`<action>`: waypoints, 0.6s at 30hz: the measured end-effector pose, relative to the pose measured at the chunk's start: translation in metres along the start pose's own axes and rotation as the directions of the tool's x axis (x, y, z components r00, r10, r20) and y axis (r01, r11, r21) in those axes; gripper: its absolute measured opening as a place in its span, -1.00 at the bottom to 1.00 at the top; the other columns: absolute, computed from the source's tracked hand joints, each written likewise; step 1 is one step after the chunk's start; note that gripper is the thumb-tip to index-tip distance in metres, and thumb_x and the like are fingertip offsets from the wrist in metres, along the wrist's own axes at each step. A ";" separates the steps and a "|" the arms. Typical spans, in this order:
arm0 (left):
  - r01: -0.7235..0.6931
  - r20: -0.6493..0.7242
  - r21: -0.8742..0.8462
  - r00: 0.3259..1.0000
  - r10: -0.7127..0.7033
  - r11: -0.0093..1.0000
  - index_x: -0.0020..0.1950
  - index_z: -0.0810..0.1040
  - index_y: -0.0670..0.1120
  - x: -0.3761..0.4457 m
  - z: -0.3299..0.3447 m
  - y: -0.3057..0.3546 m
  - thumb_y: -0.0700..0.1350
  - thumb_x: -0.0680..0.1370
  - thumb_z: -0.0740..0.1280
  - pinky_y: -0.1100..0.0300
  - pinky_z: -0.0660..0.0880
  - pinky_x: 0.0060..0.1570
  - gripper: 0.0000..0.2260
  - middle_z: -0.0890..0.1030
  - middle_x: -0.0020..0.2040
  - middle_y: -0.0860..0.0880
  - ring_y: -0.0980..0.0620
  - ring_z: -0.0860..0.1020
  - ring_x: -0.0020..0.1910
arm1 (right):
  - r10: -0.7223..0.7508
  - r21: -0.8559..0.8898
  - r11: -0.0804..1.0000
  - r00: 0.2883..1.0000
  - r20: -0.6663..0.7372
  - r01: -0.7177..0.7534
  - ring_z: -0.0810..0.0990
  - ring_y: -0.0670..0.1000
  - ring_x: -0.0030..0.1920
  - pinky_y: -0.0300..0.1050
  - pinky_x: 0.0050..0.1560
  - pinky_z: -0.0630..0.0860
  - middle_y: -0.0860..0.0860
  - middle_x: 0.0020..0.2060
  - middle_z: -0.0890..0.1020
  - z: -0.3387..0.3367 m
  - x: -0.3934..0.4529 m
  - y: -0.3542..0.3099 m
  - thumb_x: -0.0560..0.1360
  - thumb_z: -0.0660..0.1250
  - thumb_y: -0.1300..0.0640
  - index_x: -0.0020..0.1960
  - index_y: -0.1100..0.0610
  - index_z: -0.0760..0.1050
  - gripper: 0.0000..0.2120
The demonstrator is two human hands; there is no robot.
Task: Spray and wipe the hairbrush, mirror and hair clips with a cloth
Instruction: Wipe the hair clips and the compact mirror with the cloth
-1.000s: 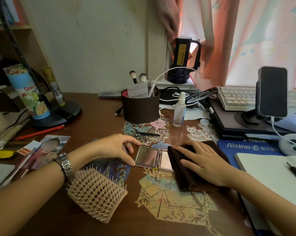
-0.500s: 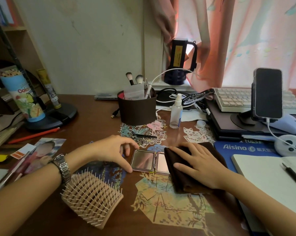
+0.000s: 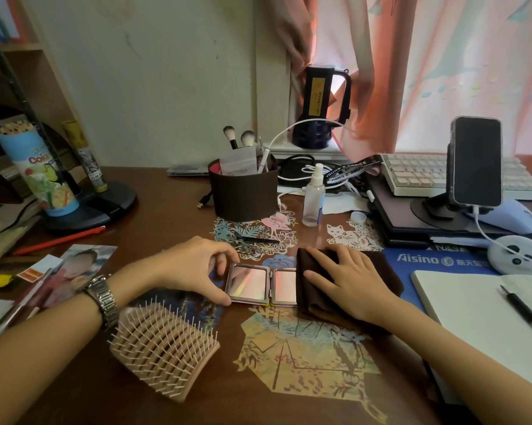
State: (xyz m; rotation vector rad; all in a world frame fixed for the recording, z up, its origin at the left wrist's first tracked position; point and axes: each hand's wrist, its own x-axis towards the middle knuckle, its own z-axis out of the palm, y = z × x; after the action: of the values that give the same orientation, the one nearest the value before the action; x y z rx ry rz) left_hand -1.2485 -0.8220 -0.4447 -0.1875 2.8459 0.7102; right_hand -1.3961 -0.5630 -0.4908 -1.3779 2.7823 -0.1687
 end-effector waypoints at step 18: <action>-0.001 -0.024 0.010 1.000 0.002 1.000 0.17 0.44 0.15 -0.005 -0.001 -0.003 0.12 0.24 0.58 0.15 0.52 -0.20 -0.42 0.56 -0.11 0.12 0.17 0.51 -0.27 | -0.016 0.002 1.000 0.999 0.037 0.016 0.13 0.02 0.44 -0.03 0.46 0.04 -0.02 0.42 0.19 -0.002 -0.010 0.000 0.27 -0.51 -0.49 0.51 -0.25 -0.12 -0.13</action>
State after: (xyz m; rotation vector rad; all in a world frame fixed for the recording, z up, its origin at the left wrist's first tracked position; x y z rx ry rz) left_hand -1.2431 -0.8246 -0.4435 -0.1935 2.8716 0.6990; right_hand -1.3908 -0.5549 -0.4894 -1.3881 2.7413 -0.1441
